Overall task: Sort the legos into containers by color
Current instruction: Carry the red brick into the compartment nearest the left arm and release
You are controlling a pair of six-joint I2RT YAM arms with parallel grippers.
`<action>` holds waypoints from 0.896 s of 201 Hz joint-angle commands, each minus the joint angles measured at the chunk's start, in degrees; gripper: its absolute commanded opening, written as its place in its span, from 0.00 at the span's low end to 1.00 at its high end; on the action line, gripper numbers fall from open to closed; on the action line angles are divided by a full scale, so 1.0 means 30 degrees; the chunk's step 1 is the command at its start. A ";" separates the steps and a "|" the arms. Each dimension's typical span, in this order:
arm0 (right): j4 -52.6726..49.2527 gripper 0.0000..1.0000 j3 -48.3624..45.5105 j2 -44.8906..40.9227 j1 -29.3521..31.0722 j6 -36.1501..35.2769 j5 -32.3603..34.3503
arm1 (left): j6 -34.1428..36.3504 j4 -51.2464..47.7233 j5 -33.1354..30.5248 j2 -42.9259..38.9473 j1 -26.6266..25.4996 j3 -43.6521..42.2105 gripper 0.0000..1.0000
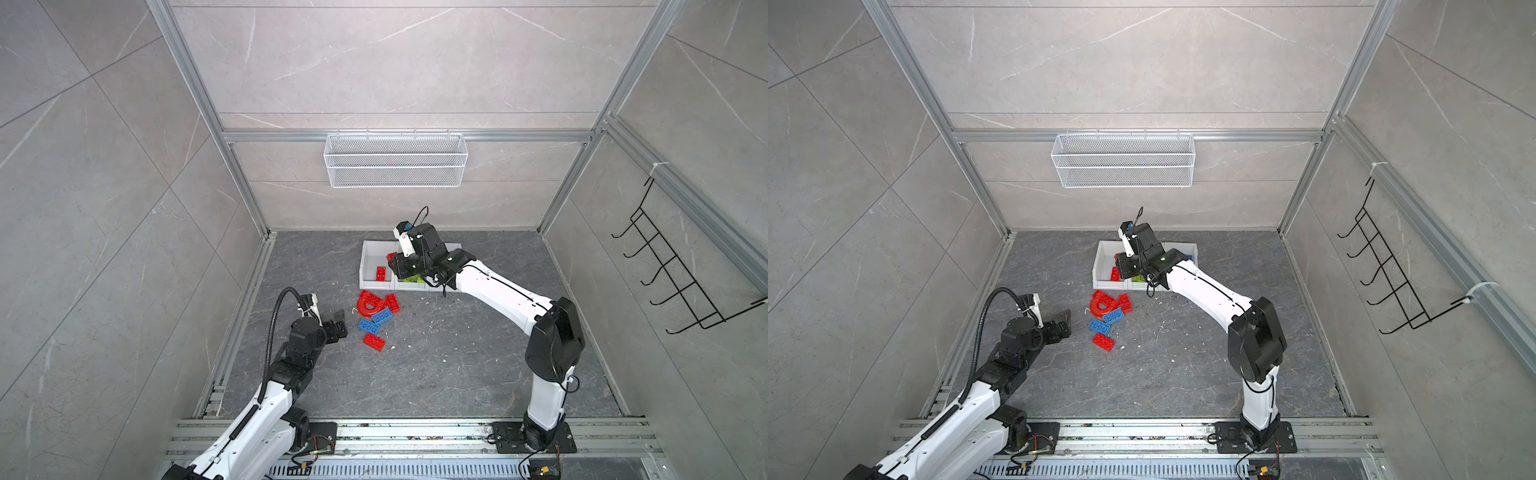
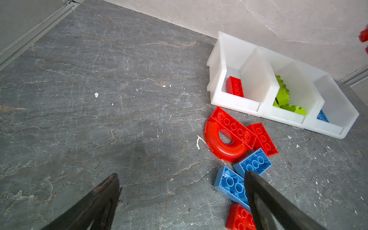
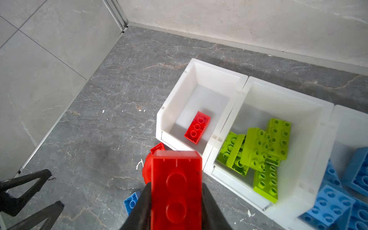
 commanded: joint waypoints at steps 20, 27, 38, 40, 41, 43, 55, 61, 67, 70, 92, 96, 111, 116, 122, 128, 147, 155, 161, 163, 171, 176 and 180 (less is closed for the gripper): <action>-0.1101 0.16 0.4170 0.3992 -0.0301 -0.0840 -0.0073 | -0.0016 0.1144 0.0131 0.0326 0.0048 0.0059 1.00; -0.1198 0.16 0.4965 0.4746 -0.0320 -0.0839 -0.0187 | -0.0014 0.1166 0.0087 0.0424 0.0057 0.0057 1.00; -0.1472 0.17 0.6201 0.5880 -0.0295 -0.0694 -0.0464 | -0.0014 0.1186 0.0121 0.0531 0.0050 0.0106 1.00; -0.1524 0.17 0.6422 0.6060 -0.0303 -0.0629 -0.0484 | -0.0014 0.1174 0.0127 0.0568 0.0056 0.0117 1.00; -0.1557 0.17 0.6493 0.6143 -0.0299 -0.0604 -0.0521 | -0.0014 0.1186 0.0114 0.0574 0.0057 0.0139 1.00; -0.1618 0.17 0.6679 0.6338 -0.0296 -0.0577 -0.0571 | -0.0014 0.1172 0.0107 0.0579 0.0050 0.0155 1.00; -0.1633 0.17 0.7344 0.7055 -0.0305 -0.0137 -0.0777 | -0.0009 0.1044 0.0044 0.0581 0.0049 0.0189 1.00; -0.1147 0.17 0.7292 0.7305 -0.0302 0.0116 -0.0905 | 0.0015 0.1009 0.0060 0.0509 0.0053 0.0174 1.00; -0.0779 0.17 0.7261 0.7539 -0.0311 0.0289 -0.0968 | -0.0008 0.0972 -0.0008 0.0442 0.0058 0.0136 1.00; -0.0675 0.17 0.7322 0.7673 -0.0319 0.0361 -0.0943 | -0.0002 0.0984 -0.0012 0.0394 0.0058 0.0117 1.00; -0.0681 0.18 0.8284 0.8582 -0.0334 0.0664 -0.0793 | -0.0014 0.1052 -0.0112 0.0143 0.0057 -0.0028 1.00; -0.0681 0.18 0.8408 0.8665 -0.0323 0.0698 -0.0797 | -0.0014 0.1104 -0.0098 0.0113 0.0058 -0.0053 1.00; -0.0816 0.18 0.8810 0.8939 -0.0304 0.0771 -0.0793 | -0.0040 0.1085 -0.0188 0.0162 0.0054 -0.0053 1.00; -0.0935 0.18 0.8964 0.9046 -0.0315 0.0756 -0.0821 | -0.0042 0.1098 -0.0192 0.0192 0.0040 -0.0026 1.00; -0.1132 0.19 0.9166 0.9146 -0.0317 0.0714 -0.0757 | -0.0055 0.1099 -0.0140 0.0214 0.0031 0.0000 1.00; -0.1246 0.20 0.9324 0.9247 -0.0304 0.0712 -0.0693 | -0.0069 0.1111 -0.0128 0.0256 0.0053 0.0008 1.00; -0.1829 0.51 0.9951 0.9457 -0.0314 0.0553 -0.0676 | -0.0015 0.1139 -0.0105 0.0331 0.0050 0.0044 1.00; -0.2351 0.60 1.0308 0.9463 -0.0320 0.0464 -0.0780 | -0.0030 0.1098 -0.0125 0.0346 0.0039 0.0066 1.00; -0.2677 0.63 1.0442 0.9320 -0.0309 0.0371 -0.0808 | -0.0014 0.1060 -0.0138 0.0317 0.0056 0.0031 1.00; -0.2773 0.64 1.0434 0.9181 -0.0313 0.0340 -0.0821 | -0.0014 0.1054 -0.0135 0.0317 0.0050 0.0025 1.00; -0.2877 0.65 1.0235 0.8728 -0.0239 0.0195 -0.0830 | -0.0007 0.1053 -0.0158 0.0284 0.0037 0.0016 1.00; -0.2879 0.65 0.9981 0.8352 -0.0196 0.0086 -0.0797 | -0.0013 0.1053 -0.0137 0.0259 0.0044 0.0014 1.00; -0.2901 0.66 0.9733 0.8030 -0.0181 0.0003 -0.0744 | -0.0014 0.1067 -0.0138 0.0258 0.0057 0.0039 1.00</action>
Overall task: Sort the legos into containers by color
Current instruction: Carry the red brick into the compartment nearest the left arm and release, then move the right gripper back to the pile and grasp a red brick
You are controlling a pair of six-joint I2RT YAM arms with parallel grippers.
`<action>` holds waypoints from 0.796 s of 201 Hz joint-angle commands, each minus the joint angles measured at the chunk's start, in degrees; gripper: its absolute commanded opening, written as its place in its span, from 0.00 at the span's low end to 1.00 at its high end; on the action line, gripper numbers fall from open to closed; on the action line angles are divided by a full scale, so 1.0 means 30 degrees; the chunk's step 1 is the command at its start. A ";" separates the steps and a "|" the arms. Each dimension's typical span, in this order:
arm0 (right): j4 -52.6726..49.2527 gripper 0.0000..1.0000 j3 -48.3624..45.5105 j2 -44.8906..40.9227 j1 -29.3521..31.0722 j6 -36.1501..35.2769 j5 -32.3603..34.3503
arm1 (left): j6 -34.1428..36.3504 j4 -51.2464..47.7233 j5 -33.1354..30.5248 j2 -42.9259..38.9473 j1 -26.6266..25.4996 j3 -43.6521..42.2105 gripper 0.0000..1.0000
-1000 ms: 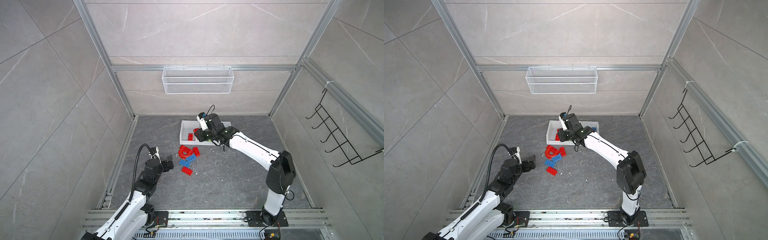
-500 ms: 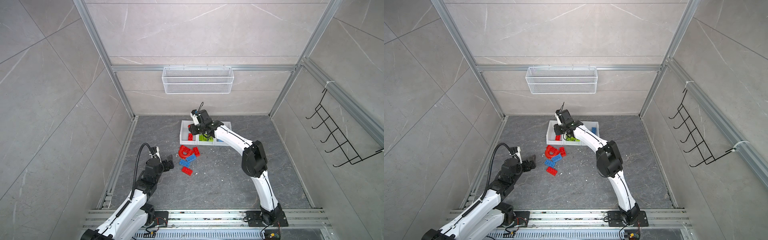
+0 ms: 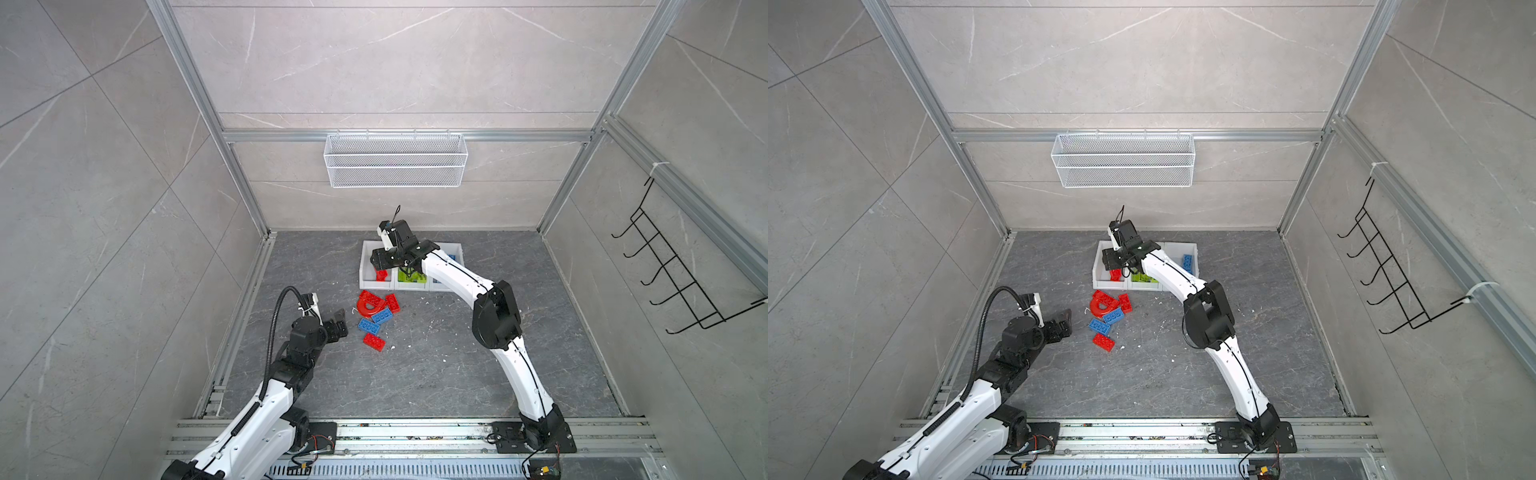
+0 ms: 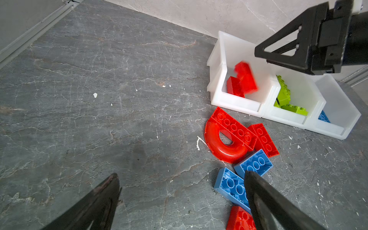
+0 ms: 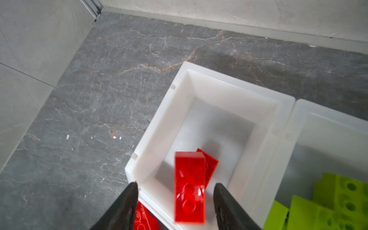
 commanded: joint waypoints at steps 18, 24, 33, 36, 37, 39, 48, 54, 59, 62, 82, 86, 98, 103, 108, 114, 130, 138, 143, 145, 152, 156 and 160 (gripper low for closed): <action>-0.0776 0.66 -0.1986 -0.3065 0.0405 -0.0386 0.0314 | 0.0041 0.0674 -0.0197 -0.0242 0.0045 0.0028 1.00; -0.0506 0.65 -0.3014 -0.3823 0.0443 -0.0252 0.0350 | 0.0038 0.0641 -0.0209 -0.0296 0.0038 0.0032 1.00; 0.0235 0.63 -0.4814 -0.4857 0.0548 -0.0041 0.0371 | 0.0043 0.0603 -0.0174 -0.0375 0.0038 0.0026 1.00; 0.0501 0.62 -0.5505 -0.5228 0.0558 0.0054 0.0399 | 0.0045 0.0588 -0.0163 -0.0405 0.0051 0.0033 1.00; 0.0597 0.62 -0.5674 -0.5347 0.0574 0.0090 0.0405 | 0.0045 0.0587 -0.0171 -0.0413 0.0040 0.0024 1.00; 0.0743 0.62 -0.6115 -0.5589 0.0563 0.0139 0.0432 | 0.0030 0.0586 -0.0176 -0.0434 0.0053 0.0038 1.00; 0.1364 0.59 -0.7890 -0.6543 0.0637 0.0365 0.0576 | 0.0011 0.0570 -0.0148 -0.0508 0.0037 0.0003 1.00; 0.1706 0.58 -0.9010 -0.7089 0.0667 0.0486 0.0741 | 0.0016 0.0585 -0.0159 -0.0566 0.0057 -0.0025 1.00; 0.1904 0.56 -0.9811 -0.7535 0.0679 0.0534 0.1043 | 0.0036 0.0602 -0.0162 -0.0593 0.0055 -0.0033 1.00; 0.2020 0.55 -1.0275 -0.7836 0.0706 0.0536 0.1330 | 0.0044 0.0588 -0.0184 -0.0597 0.0054 -0.0044 1.00; 0.2802 0.55 -1.2718 -0.8806 0.0995 0.0361 0.2183 | 0.0020 0.0556 -0.0312 -0.0597 0.0031 -0.0046 1.00; 0.2894 0.55 -1.3034 -0.8873 0.0999 0.0361 0.2123 | 0.0029 0.0571 -0.0295 -0.0579 0.0049 -0.0030 1.00; 0.3058 0.58 -1.3714 -0.8951 0.1019 0.0405 0.2169 | 0.0030 0.0586 -0.0236 -0.0517 0.0050 -0.0046 1.00; 0.3148 0.59 -1.3927 -0.8952 0.1011 0.0419 0.2116 | 0.0043 0.0593 -0.0224 -0.0487 0.0054 -0.0045 1.00; 0.3197 0.60 -1.4111 -0.8977 0.1006 0.0419 0.2057 | 0.0038 0.0558 -0.0256 -0.0458 0.0036 -0.0061 1.00; 0.3318 0.60 -1.4403 -0.9050 0.1016 0.0489 0.2053 | 0.0041 0.0543 -0.0288 -0.0401 0.0057 -0.0091 1.00; 0.4200 0.60 -1.5163 -0.9210 0.1035 0.0708 0.1881 | 0.0066 0.0528 -0.0401 -0.0334 0.0050 -0.0091 1.00; 0.4351 0.60 -1.5296 -0.9150 0.1061 0.0769 0.1819 | 0.0074 0.0533 -0.0369 -0.0333 0.0041 -0.0046 1.00; 0.4355 0.60 -1.5251 -0.9038 0.1060 0.0771 0.1798 | 0.0052 0.0547 -0.0365 -0.0333 0.0042 -0.0045 1.00; 0.4356 0.60 -1.5226 -0.8980 0.1102 0.0749 0.1791 | 0.0091 0.0569 -0.0371 -0.0333 0.0046 -0.0045 1.00; 0.4327 0.60 -1.5153 -0.8811 0.1120 0.0663 0.1788 | 0.0103 0.0557 -0.0390 -0.0333 0.0038 -0.0079 1.00; 0.4299 0.60 -1.5113 -0.8692 0.1117 0.0629 0.1792 | 0.0103 0.0556 -0.0388 -0.0333 0.0053 -0.0086 1.00; 0.4297 0.60 -1.5086 -0.8589 0.1142 0.0583 0.1796 | 0.0125 0.0545 -0.0415 -0.0333 0.0041 -0.0101 1.00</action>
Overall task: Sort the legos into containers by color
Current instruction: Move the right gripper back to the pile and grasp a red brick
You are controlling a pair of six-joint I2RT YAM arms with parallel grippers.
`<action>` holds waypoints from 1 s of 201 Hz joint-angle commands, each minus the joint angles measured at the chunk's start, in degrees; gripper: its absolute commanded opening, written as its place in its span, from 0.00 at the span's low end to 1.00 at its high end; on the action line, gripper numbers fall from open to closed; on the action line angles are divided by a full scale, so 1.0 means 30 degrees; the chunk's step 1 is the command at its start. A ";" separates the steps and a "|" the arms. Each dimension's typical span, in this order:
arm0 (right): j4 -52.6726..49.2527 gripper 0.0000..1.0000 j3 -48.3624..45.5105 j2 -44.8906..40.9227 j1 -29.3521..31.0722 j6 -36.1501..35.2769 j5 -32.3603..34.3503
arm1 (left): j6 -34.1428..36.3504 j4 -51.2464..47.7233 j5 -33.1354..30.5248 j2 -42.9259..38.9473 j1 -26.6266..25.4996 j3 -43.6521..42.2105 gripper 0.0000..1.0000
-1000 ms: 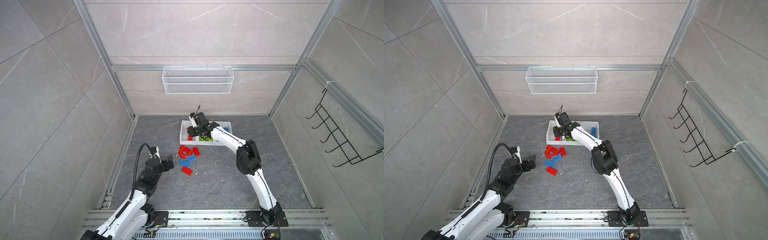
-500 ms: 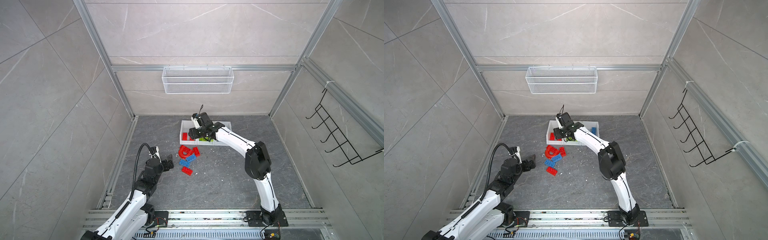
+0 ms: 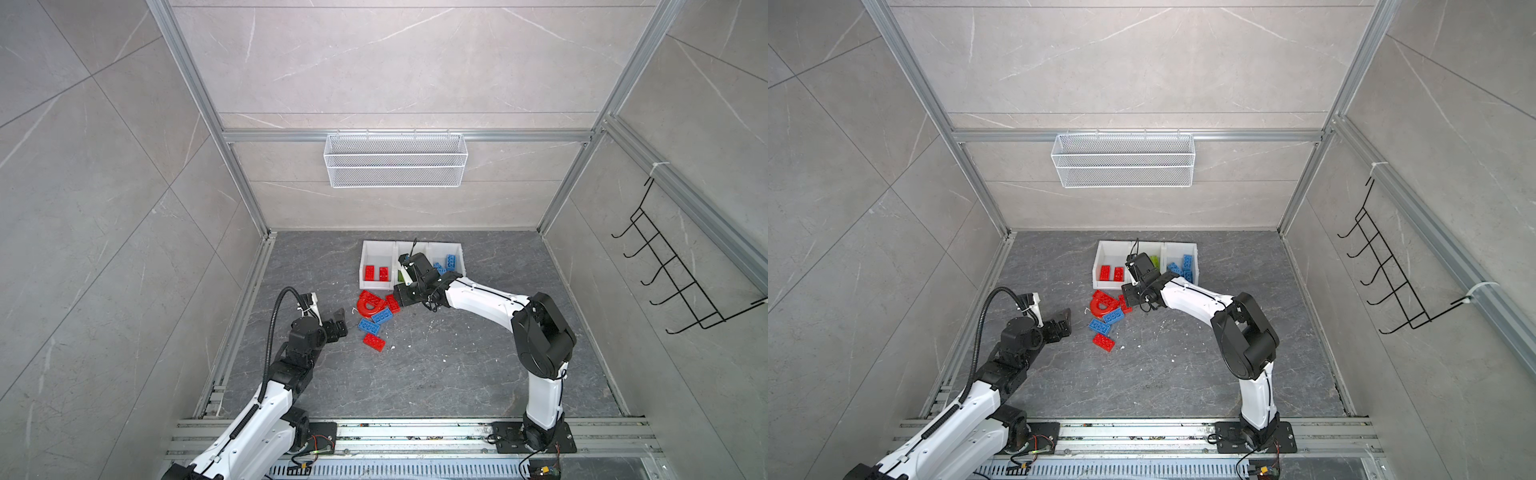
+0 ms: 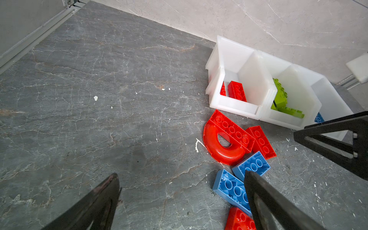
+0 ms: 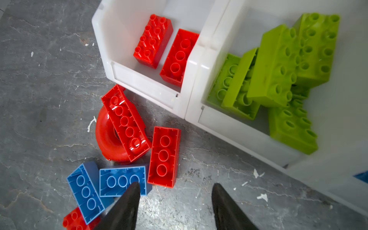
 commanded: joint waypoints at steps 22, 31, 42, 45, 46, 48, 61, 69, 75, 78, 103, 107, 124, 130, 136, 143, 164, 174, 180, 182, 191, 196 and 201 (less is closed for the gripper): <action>0.0925 0.60 0.0458 0.0857 0.0173 0.0001 0.0333 | 0.0120 0.0557 -0.0440 0.0024 0.0058 -0.0074 1.00; 0.0880 0.59 0.0656 0.1164 0.0159 -0.0003 0.0234 | 0.0105 0.0589 -0.0416 0.0051 0.0058 -0.0084 1.00; 0.0905 0.59 0.0830 0.1505 0.0174 0.0029 -0.0038 | 0.0104 0.0593 -0.0427 0.0097 0.0053 -0.0038 1.00; 0.0923 0.59 0.0897 0.1604 0.0195 0.0052 -0.0095 | 0.0122 0.0593 -0.0440 0.0106 0.0042 -0.0042 1.00; 0.0931 0.59 0.0904 0.1628 0.0200 0.0054 -0.0101 | 0.0113 0.0593 -0.0427 0.0109 0.0035 -0.0036 1.00; 0.0936 0.59 0.0938 0.1704 0.0183 0.0077 -0.0113 | 0.0120 0.0608 -0.0409 0.0111 0.0037 -0.0017 1.00; 0.0967 0.59 0.1164 0.2114 0.0205 0.0143 -0.0217 | 0.0115 0.0606 -0.0399 0.0170 0.0058 -0.0015 1.00; 0.0967 0.59 0.1301 0.2355 0.0213 0.0143 -0.0232 | 0.0109 0.0597 -0.0371 0.0170 0.0056 0.0008 1.00; 0.0967 0.58 0.1383 0.2546 0.0237 0.0187 -0.0300 | 0.0107 0.0593 -0.0369 0.0145 0.0054 0.0014 1.00; 0.0989 0.58 0.1446 0.2606 0.0221 0.0200 -0.0333 | 0.0122 0.0593 -0.0371 0.0141 0.0046 0.0023 1.00; 0.1069 0.57 0.1680 0.3278 0.0224 0.0319 -0.0389 | 0.0120 0.0623 -0.0377 0.0141 0.0057 0.0000 1.00; 0.1082 0.57 0.1726 0.3383 0.0234 0.0347 -0.0400 | 0.0106 0.0619 -0.0358 0.0141 0.0054 -0.0001 1.00; 0.1027 0.56 0.1920 0.3795 0.0264 0.0378 -0.0293 | 0.0104 0.0625 -0.0337 0.0148 0.0033 0.0019 1.00; 0.0976 0.56 0.1999 0.3924 0.0254 0.0400 -0.0185 | 0.0105 0.0598 -0.0337 0.0141 0.0050 0.0001 1.00; 0.0939 0.56 0.2070 0.4054 0.0249 0.0407 -0.0097 | 0.0104 0.0593 -0.0332 0.0126 0.0041 0.0004 1.00; 0.0883 0.55 0.2176 0.4212 0.0243 0.0437 0.0047 | 0.0105 0.0593 -0.0326 0.0112 0.0045 0.0000 1.00; 0.0577 0.54 0.2560 0.4616 0.0250 0.0436 0.0144 | 0.0111 0.0542 -0.0369 -0.0002 0.0057 -0.0001 1.00; 0.0370 0.53 0.2793 0.4797 0.0292 0.0409 0.0103 | 0.0106 0.0548 -0.0422 -0.0056 0.0057 -0.0007 1.00; 0.0271 0.53 0.2915 0.4906 0.0313 0.0407 0.0120 | 0.0118 0.0540 -0.0439 -0.0086 0.0034 -0.0019 1.00; 0.0229 0.53 0.2943 0.4904 0.0313 0.0393 0.0125 | 0.0107 0.0536 -0.0405 -0.0092 0.0044 -0.0028 1.00; 0.0112 0.52 0.3031 0.4983 0.0348 0.0352 0.0197 | 0.0115 0.0553 -0.0416 -0.0123 0.0056 -0.0005 1.00; 0.0038 0.51 0.3073 0.5023 0.0361 0.0320 0.0255 | 0.0104 0.0553 -0.0393 -0.0123 0.0054 -0.0004 1.00; -0.0040 0.50 0.3101 0.5048 0.0371 0.0294 0.0324 | 0.0118 0.0537 -0.0408 -0.0125 0.0043 -0.0002 1.00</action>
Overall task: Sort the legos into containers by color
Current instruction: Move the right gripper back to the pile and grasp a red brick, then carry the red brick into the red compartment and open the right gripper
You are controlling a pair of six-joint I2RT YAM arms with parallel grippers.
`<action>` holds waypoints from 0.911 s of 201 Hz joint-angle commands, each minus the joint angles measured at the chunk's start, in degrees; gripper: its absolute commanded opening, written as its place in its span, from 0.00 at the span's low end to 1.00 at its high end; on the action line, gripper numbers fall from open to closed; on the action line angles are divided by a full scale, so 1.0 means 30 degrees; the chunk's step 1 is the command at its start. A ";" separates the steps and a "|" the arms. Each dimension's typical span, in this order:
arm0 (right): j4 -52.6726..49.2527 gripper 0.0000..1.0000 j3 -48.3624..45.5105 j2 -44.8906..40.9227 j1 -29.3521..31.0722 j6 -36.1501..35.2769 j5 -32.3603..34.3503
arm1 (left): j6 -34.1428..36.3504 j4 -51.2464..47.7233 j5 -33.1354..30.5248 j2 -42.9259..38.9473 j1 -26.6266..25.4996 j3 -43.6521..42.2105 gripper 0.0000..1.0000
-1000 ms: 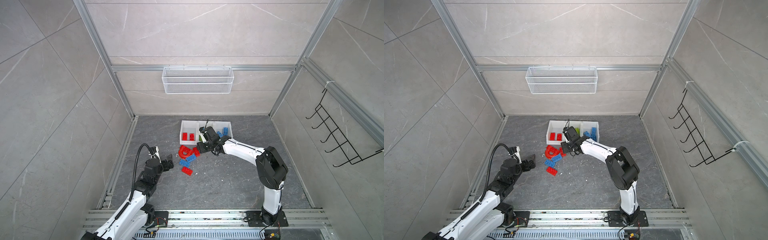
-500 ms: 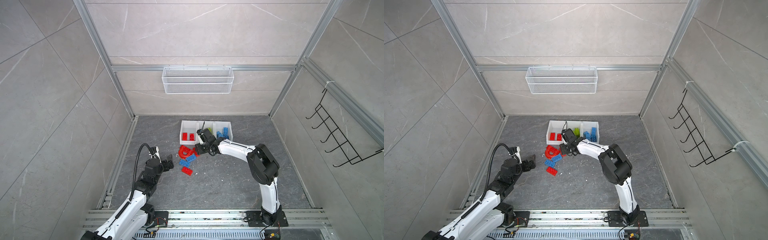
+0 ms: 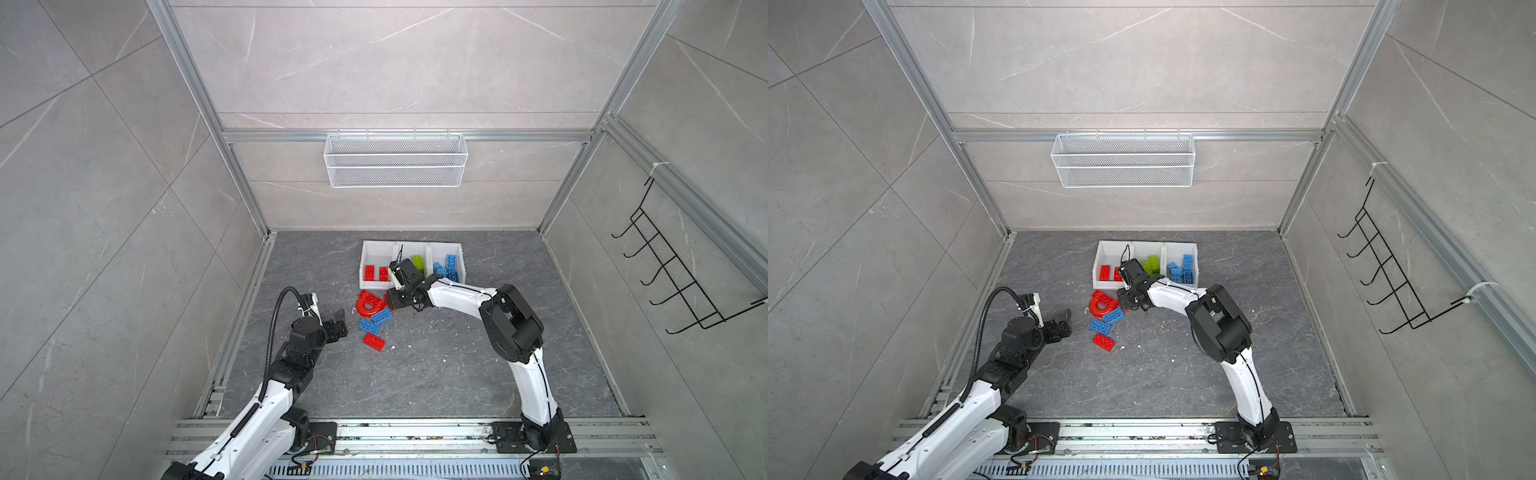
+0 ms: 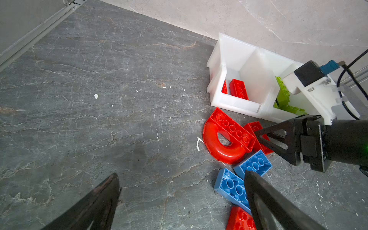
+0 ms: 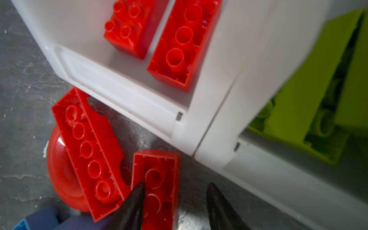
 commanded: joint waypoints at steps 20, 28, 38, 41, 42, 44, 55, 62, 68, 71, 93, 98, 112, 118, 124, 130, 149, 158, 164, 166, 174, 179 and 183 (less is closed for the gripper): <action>-0.0940 0.44 0.0383 0.0351 0.0247 0.0100 0.0507 | 0.0113 0.0520 -0.0438 -0.0232 0.0052 0.0014 1.00; -0.0813 0.43 0.0134 0.0135 0.0279 0.0143 0.0435 | 0.0108 0.0476 -0.0415 -0.0261 0.0057 0.0037 1.00; -0.0530 0.39 -0.0361 -0.0227 0.0280 0.0228 0.0347 | 0.0151 0.0476 -0.0457 -0.0261 0.0050 0.0010 1.00; -0.0450 0.38 -0.0532 -0.0380 0.0274 0.0274 0.0343 | 0.0146 0.0476 -0.0462 -0.0261 0.0049 -0.0003 1.00; -0.0413 0.37 -0.0584 -0.0418 0.0270 0.0275 0.0326 | 0.0154 0.0476 -0.0467 -0.0261 0.0053 0.0009 1.00; -0.0363 0.37 -0.0718 -0.0505 0.0288 0.0276 0.0314 | 0.0160 0.0490 -0.0478 -0.0261 0.0035 0.0018 1.00; -0.0104 0.33 -0.1349 -0.1010 0.0284 0.0331 0.0295 | 0.0184 0.0447 -0.0505 -0.0261 0.0053 0.0008 1.00; 0.0011 0.30 -0.1737 -0.1329 0.0268 0.0357 0.0287 | 0.0170 0.0430 -0.0501 -0.0261 0.0054 0.0004 1.00; 0.0077 0.29 -0.2089 -0.1663 0.0280 0.0364 0.0309 | 0.0191 0.0413 -0.0529 -0.0287 0.0056 0.0000 1.00; 0.0113 0.29 -0.2242 -0.1801 0.0289 0.0364 0.0309 | 0.0191 0.0398 -0.0545 -0.0290 0.0035 0.0000 1.00; 0.0401 0.24 -0.3540 -0.3046 0.0286 0.0450 0.0335 | 0.0137 0.0446 -0.0529 -0.0347 0.0055 -0.0031 1.00; 0.0576 0.23 -0.3860 -0.3348 0.0282 0.0485 0.0339 | 0.0147 0.0427 -0.0482 -0.0322 0.0057 -0.0015 1.00; 0.0795 0.21 -0.4575 -0.4042 0.0288 0.0540 0.0360 | 0.0157 0.0443 -0.0514 -0.0294 0.0051 -0.0032 1.00; 0.0754 0.20 -0.4774 -0.4312 0.0289 0.0497 0.0421 | 0.0157 0.0446 -0.0504 -0.0291 0.0050 -0.0036 1.00; 0.0695 0.19 -0.4975 -0.4557 0.0272 0.0459 0.0488 | 0.0151 0.0444 -0.0501 -0.0267 0.0047 -0.0009 1.00; 0.0664 0.18 -0.5127 -0.4788 0.0276 0.0430 0.0543 | 0.0156 0.0445 -0.0501 -0.0261 0.0051 -0.0012 1.00; 0.0498 0.15 -0.5399 -0.5480 0.0257 0.0342 0.0645 | 0.0157 0.0446 -0.0505 -0.0261 0.0055 -0.0043 1.00; 0.0340 0.15 -0.5376 -0.5782 0.0247 0.0277 0.0604 | 0.0169 0.0441 -0.0524 -0.0239 0.0057 -0.0055 1.00; 0.0208 0.14 -0.5310 -0.5992 0.0242 0.0233 0.0610 | 0.0147 0.0446 -0.0532 -0.0234 0.0042 -0.0048 1.00; 0.0173 0.14 -0.5291 -0.6052 0.0259 0.0221 0.0582 | 0.0136 0.0439 -0.0538 -0.0232 0.0054 -0.0055 1.00; 0.0040 0.14 -0.5166 -0.6309 0.0260 0.0204 0.0522 | 0.0157 0.0450 -0.0538 -0.0232 0.0042 -0.0049 1.00; -0.0020 0.14 -0.5105 -0.6437 0.0256 0.0189 0.0448 | 0.0157 0.0472 -0.0541 -0.0210 0.0031 -0.0047 1.00; -0.0024 0.13 -0.5048 -0.6527 0.0250 0.0188 0.0364 | 0.0151 0.0476 -0.0504 -0.0203 0.0052 -0.0066 1.00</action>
